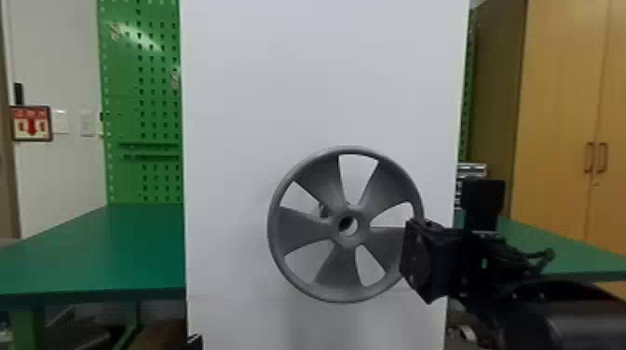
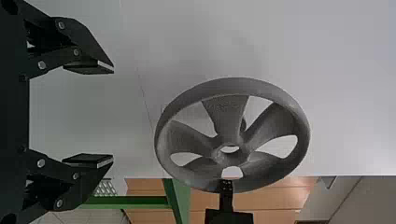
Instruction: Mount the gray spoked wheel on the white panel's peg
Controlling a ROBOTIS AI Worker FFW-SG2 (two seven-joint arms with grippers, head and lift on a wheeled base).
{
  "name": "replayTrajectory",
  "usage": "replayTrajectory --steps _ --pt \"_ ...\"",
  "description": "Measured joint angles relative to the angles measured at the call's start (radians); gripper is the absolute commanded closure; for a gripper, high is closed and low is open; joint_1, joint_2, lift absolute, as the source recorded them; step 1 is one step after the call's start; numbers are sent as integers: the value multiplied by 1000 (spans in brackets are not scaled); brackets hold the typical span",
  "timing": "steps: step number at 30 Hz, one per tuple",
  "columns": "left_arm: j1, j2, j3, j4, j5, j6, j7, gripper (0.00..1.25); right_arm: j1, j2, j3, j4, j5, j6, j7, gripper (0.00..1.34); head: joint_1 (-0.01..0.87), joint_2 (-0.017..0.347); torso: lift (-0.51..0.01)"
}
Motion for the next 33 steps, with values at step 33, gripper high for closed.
replayTrajectory --steps 33 --pt "-4 2 -5 2 -2 0 0 564 -33 11 18 73 3 -71 8 1182 123 -8 -400"
